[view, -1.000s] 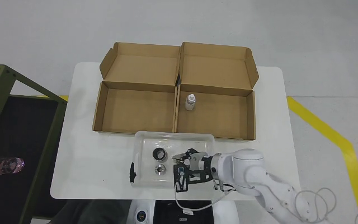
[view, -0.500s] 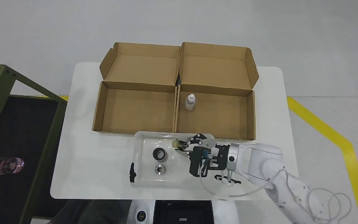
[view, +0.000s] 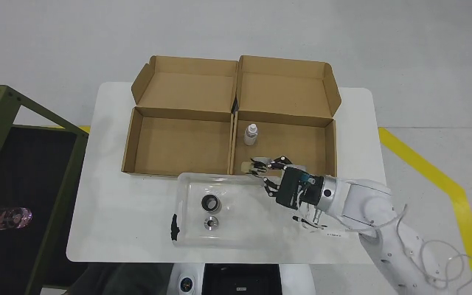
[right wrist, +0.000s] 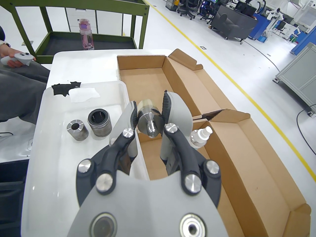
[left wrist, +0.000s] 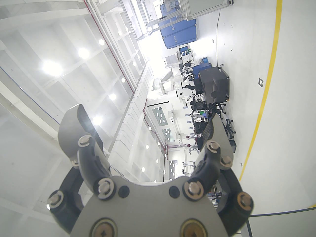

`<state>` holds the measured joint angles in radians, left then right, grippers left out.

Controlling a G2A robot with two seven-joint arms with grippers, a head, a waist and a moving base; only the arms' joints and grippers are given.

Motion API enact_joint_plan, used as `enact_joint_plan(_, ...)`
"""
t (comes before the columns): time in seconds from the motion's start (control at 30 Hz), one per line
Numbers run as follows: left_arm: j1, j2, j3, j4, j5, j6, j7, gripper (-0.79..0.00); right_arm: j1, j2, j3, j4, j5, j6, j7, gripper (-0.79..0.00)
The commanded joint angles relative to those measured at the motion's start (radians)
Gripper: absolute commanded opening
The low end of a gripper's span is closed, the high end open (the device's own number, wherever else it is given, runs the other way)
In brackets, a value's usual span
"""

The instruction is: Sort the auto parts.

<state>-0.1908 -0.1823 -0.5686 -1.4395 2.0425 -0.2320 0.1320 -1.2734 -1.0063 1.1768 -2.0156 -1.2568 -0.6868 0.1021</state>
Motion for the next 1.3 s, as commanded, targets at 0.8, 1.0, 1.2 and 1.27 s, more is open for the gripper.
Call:
enact_joint_plan(0.8,0.000,0.000,0.000,0.000,0.000,0.000,0.000,0.000,0.254,-0.027,-0.050,0.297,0.127,0.025,0.293,-0.785)
enact_joint_plan(1.0,0.000,0.000,0.000,0.000,0.000,0.000,0.000,0.000,0.310,-0.037,-0.093,0.349,0.095,0.053,0.383,-0.785)
enact_joint_plan(1.2,0.000,0.000,0.000,0.000,0.000,0.000,0.000,0.000,0.371,-0.052,-0.154,0.408,0.079,0.065,0.470,-0.785)
enact_joint_plan(1.27,0.000,0.000,0.000,0.000,0.000,0.000,0.000,0.000,0.390,-0.058,-0.175,0.428,0.071,0.074,0.493,-0.785)
